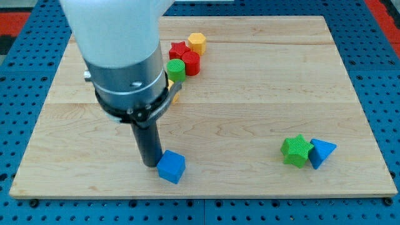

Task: Place the blue cube to the left side of green star

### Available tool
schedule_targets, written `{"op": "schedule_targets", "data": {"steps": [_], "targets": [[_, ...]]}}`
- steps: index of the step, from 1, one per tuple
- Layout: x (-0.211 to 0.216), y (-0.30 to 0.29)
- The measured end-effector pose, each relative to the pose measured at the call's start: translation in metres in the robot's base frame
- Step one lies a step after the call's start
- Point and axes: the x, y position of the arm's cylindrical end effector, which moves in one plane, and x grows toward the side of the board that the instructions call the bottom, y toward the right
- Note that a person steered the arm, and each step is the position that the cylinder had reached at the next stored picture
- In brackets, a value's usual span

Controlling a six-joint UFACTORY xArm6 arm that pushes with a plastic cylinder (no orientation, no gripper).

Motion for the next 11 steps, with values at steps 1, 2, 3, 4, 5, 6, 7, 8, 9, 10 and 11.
{"op": "schedule_targets", "data": {"steps": [1,2,3,4,5,6,7,8,9,10,11], "targets": [[0.022,-0.013],[0.022,-0.012],[0.020,0.012],[0.020,0.030],[0.016,0.033],[0.000,0.033],[-0.006,0.054],[-0.006,0.085],[-0.006,0.100],[-0.006,0.108],[-0.006,0.121]]}}
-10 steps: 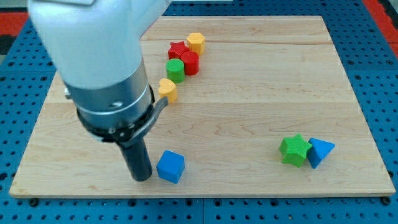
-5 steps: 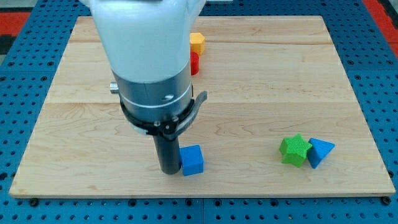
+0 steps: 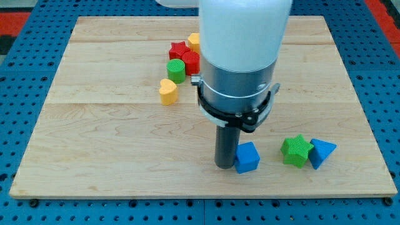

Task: Place the blue cube to the left side of green star

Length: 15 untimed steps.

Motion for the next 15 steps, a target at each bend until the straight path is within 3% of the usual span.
{"op": "schedule_targets", "data": {"steps": [2,5,7,10,15], "targets": [[0.026,0.008],[0.014,0.011],[0.048,0.040],[0.034,0.055],[0.026,0.031]]}}
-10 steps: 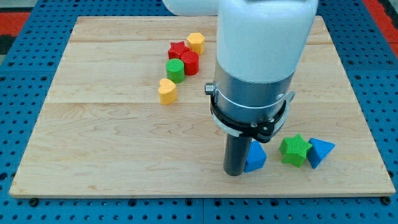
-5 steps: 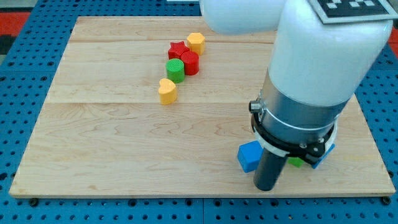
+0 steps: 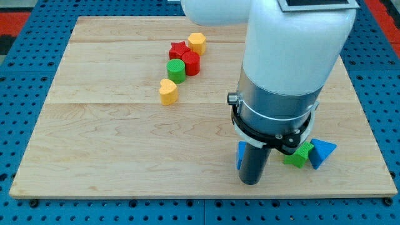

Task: Place the blue cube to the left side of green star

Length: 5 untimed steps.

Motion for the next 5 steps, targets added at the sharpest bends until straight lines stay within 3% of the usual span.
{"op": "schedule_targets", "data": {"steps": [2,3,5], "targets": [[-0.009,-0.002],[-0.006,-0.046],[-0.042,-0.058]]}}
